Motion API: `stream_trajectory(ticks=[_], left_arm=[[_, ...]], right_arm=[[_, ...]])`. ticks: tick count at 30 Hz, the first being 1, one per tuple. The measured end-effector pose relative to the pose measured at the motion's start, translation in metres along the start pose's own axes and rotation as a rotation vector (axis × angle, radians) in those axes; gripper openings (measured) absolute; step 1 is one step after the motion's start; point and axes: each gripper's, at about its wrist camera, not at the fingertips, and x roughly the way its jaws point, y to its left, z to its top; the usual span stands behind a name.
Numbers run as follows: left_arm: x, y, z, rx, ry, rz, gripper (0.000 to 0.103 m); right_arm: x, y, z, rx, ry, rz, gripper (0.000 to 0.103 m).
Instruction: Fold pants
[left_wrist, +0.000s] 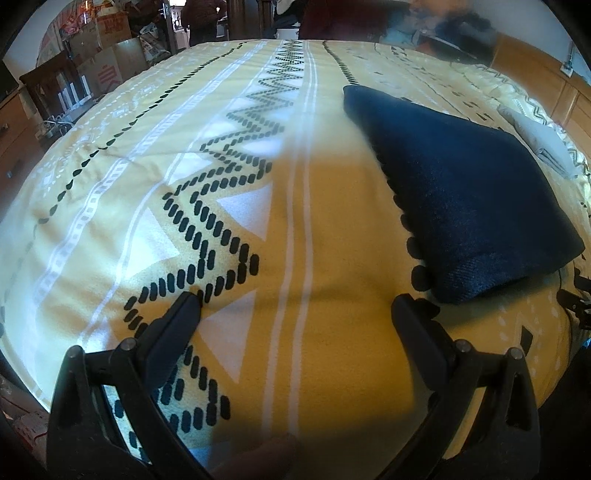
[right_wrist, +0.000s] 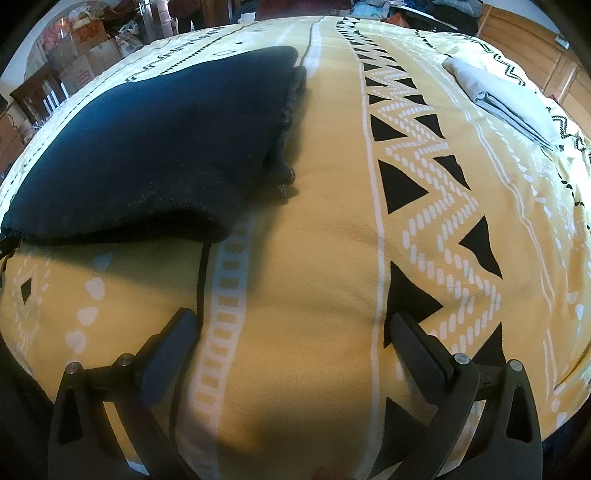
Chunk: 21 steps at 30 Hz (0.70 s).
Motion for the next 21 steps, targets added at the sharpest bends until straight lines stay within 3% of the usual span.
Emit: stream_trajectory(ticks=[21], left_arm=[[0.0011, 0.0012, 0.0008, 0.001, 0.0, 0.002, 0.103]], right_arm=[[-0.0002, 0.0012, -0.0007, -0.002, 0.0, 0.003, 0.103]])
